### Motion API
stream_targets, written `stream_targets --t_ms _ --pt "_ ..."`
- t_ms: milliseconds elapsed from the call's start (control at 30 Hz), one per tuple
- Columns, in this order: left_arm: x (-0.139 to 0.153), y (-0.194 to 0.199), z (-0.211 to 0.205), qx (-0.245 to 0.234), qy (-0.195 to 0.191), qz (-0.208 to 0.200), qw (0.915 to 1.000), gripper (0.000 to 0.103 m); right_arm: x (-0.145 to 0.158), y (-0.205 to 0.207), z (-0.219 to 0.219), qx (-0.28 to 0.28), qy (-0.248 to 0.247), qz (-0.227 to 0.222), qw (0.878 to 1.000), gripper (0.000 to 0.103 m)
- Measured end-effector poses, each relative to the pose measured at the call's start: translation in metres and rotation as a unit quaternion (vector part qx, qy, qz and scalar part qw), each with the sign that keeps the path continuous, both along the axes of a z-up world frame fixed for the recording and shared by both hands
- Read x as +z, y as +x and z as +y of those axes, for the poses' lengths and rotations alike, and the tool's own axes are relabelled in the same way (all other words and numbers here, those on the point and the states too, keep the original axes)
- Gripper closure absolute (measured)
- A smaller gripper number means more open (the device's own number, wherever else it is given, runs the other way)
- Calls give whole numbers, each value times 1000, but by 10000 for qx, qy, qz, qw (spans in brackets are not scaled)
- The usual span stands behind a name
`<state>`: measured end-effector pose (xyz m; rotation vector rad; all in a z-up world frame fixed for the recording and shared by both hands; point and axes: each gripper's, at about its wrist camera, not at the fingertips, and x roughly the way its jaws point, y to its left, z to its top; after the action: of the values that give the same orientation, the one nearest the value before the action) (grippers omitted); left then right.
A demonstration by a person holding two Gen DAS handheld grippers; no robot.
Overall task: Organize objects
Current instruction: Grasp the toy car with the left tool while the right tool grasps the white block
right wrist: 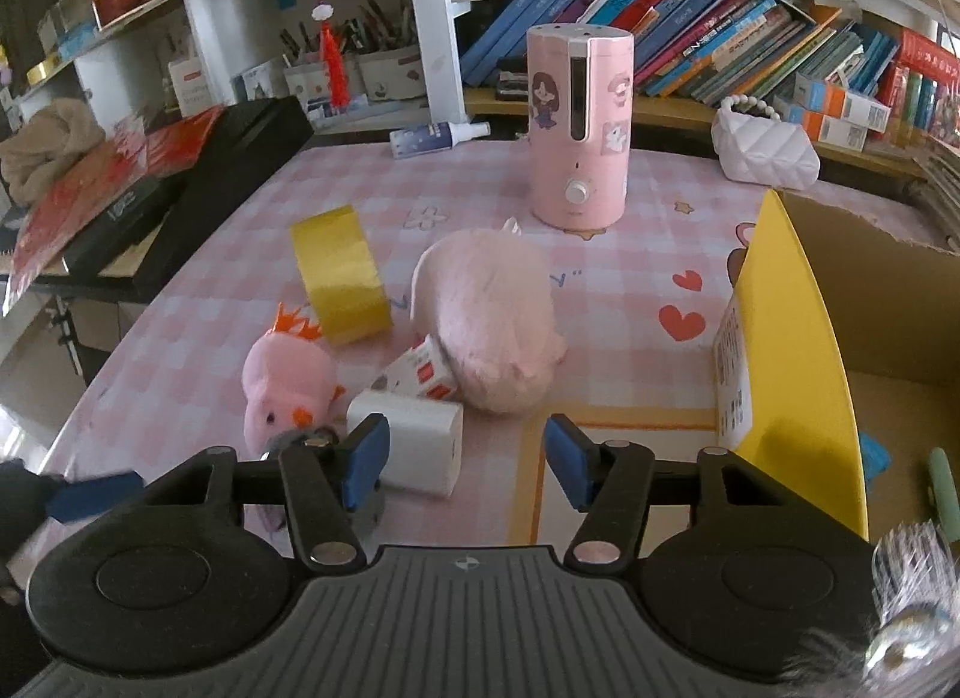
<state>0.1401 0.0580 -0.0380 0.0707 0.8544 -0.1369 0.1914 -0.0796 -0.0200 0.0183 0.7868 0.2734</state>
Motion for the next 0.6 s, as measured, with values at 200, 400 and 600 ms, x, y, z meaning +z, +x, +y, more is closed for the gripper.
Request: stream_targets --t_ms 200,400,600 --pt "-12 20 -19 -180 48 34 9998 22 2 10 -9 -17 48 -34 10000 47" --pt "-22 34 -23 -72 29 81 9999 27 2 15 -13 76 13 -43 10000 46" --pt "-20 29 -13 -72 -131 168 9997 37 -5 22 -6 289 66 97 9995 41"
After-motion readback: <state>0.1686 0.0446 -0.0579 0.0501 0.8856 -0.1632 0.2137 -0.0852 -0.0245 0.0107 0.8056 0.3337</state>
